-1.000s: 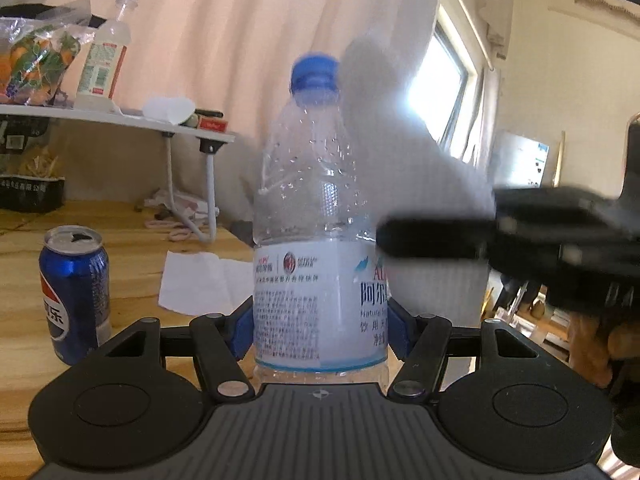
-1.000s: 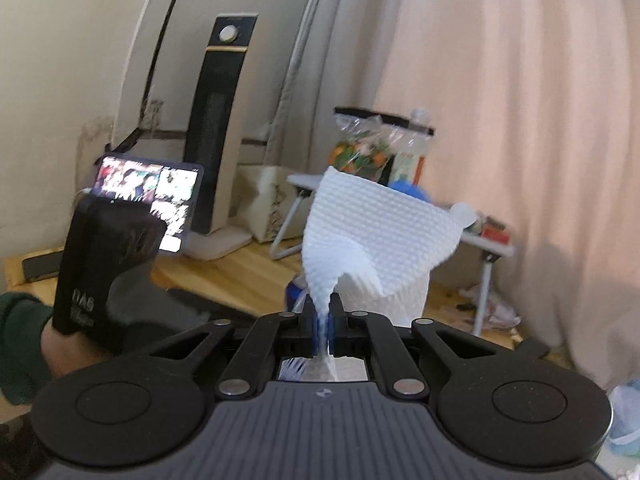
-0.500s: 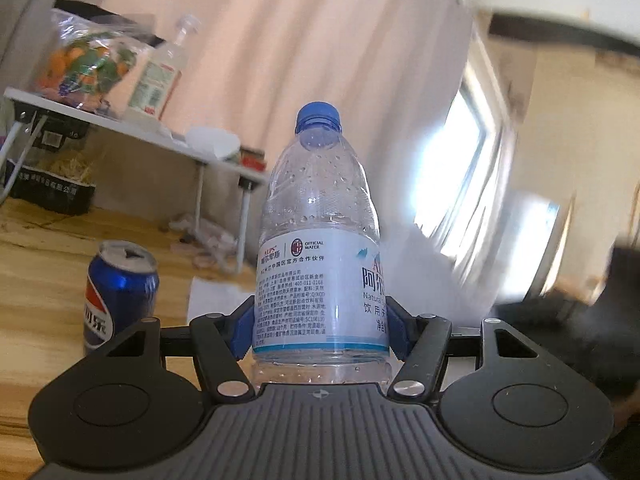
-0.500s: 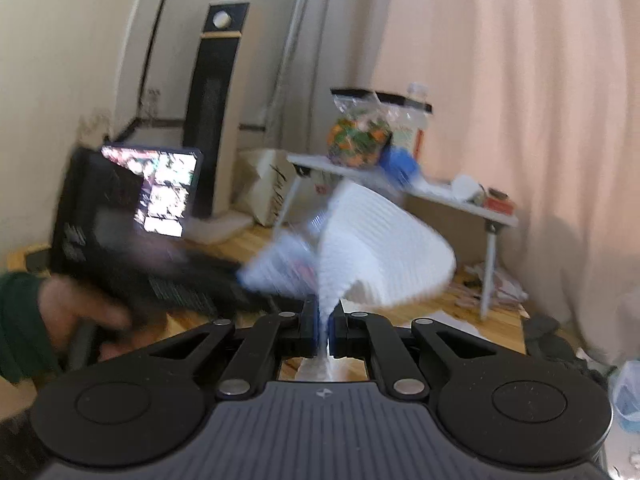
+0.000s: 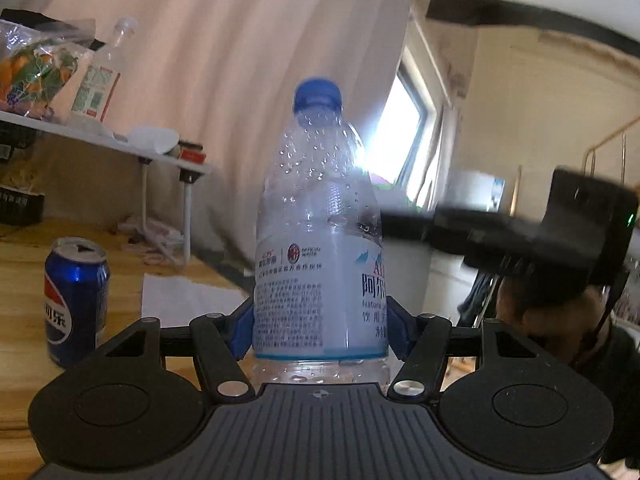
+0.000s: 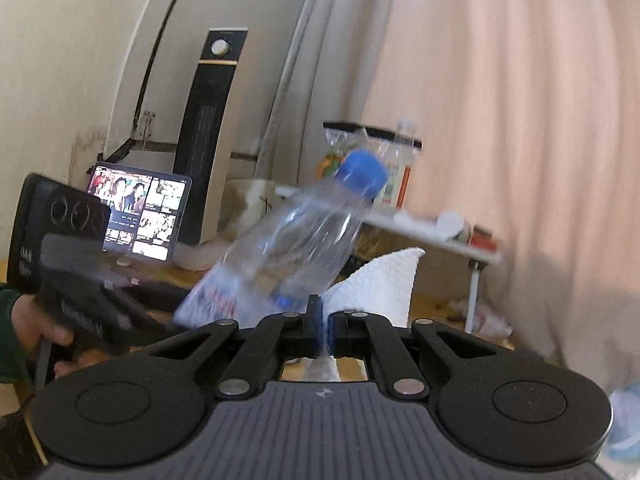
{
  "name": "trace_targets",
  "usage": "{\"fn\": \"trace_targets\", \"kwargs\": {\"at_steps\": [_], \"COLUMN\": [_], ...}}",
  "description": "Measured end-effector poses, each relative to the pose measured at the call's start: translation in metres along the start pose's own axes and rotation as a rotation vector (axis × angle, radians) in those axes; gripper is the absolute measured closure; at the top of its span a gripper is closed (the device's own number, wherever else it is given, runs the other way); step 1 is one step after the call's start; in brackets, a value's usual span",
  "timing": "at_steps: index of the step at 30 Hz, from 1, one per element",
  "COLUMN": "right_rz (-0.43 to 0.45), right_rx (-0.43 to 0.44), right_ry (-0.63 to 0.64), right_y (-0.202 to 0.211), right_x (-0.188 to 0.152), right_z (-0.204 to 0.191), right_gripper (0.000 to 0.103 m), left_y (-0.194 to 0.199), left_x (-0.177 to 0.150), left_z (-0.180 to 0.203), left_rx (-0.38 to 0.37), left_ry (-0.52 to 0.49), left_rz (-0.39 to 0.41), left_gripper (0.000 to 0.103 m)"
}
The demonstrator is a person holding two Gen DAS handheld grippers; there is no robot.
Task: Clean container
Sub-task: 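Wipe the bottle side again with the towel in the right tool, then lower the bottle onto the table and open the left tool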
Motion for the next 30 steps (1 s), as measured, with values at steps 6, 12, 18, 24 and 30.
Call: {"fn": "trace_targets", "kwargs": {"at_steps": [6,12,18,24,30], "right_rz": [0.002,-0.029,-0.109,-0.199,-0.251], "right_rx": [0.067,0.078,-0.016,-0.087,-0.148], "right_ry": [0.048,0.064,0.128,0.183,0.166], "right_y": [0.001,-0.008,-0.033,-0.067,-0.089], "right_x": [0.006,-0.003,-0.026,-0.054,-0.065], "right_z": [-0.010,-0.016,-0.004,0.018,0.046], "right_gripper": [0.095,0.095,0.095,0.095,0.095], "left_y": [-0.010,-0.016,-0.002,0.005,-0.004], "left_x": [-0.005,-0.010,-0.007,-0.006,-0.007], "left_z": [0.009,0.002,-0.035,-0.068,-0.092], "left_rx": [0.054,0.152,0.334,0.435,0.489], "left_ry": [-0.137,-0.204,-0.270,-0.230,-0.191], "left_rz": [-0.067,-0.117,-0.218,-0.248,-0.246], "left_gripper": [0.038,0.038,0.038,0.038,0.038]}}
Point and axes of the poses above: each gripper's, at about its wrist camera, not at the fingertips, and y roughly against the way its jaws point, z to its right, x to its top, the point moved 2 cm from there along -y, roughly the way its jaws point, and after that the axes turned 7 degrees about x, right-handed, at the moved point
